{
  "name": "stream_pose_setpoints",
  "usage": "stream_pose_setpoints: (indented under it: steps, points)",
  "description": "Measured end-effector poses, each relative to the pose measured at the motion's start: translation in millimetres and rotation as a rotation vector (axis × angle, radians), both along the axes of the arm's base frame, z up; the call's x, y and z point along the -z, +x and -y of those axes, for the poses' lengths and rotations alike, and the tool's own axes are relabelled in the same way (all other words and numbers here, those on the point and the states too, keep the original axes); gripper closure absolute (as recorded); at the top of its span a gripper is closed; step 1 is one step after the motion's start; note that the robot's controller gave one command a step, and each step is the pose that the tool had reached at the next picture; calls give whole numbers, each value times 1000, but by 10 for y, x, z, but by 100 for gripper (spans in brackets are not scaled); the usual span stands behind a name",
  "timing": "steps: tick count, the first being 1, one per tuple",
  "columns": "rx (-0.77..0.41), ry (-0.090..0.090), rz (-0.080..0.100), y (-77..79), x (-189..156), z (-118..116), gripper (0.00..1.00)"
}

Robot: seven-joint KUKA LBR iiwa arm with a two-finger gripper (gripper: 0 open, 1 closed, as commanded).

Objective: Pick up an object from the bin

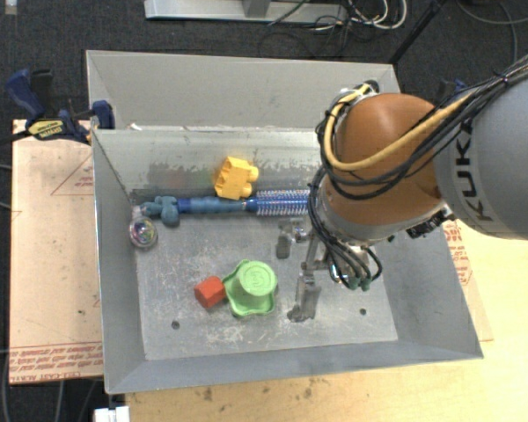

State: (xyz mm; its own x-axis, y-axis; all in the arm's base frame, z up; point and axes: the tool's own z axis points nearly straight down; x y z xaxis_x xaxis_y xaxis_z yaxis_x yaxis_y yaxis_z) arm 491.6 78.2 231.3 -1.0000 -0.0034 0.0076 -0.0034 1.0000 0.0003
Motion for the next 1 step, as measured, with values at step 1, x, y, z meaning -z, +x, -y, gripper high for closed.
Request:
stream_pose_setpoints:
  steps: [1]
  points:
    - [11,5,28,297,1419,-425,0]
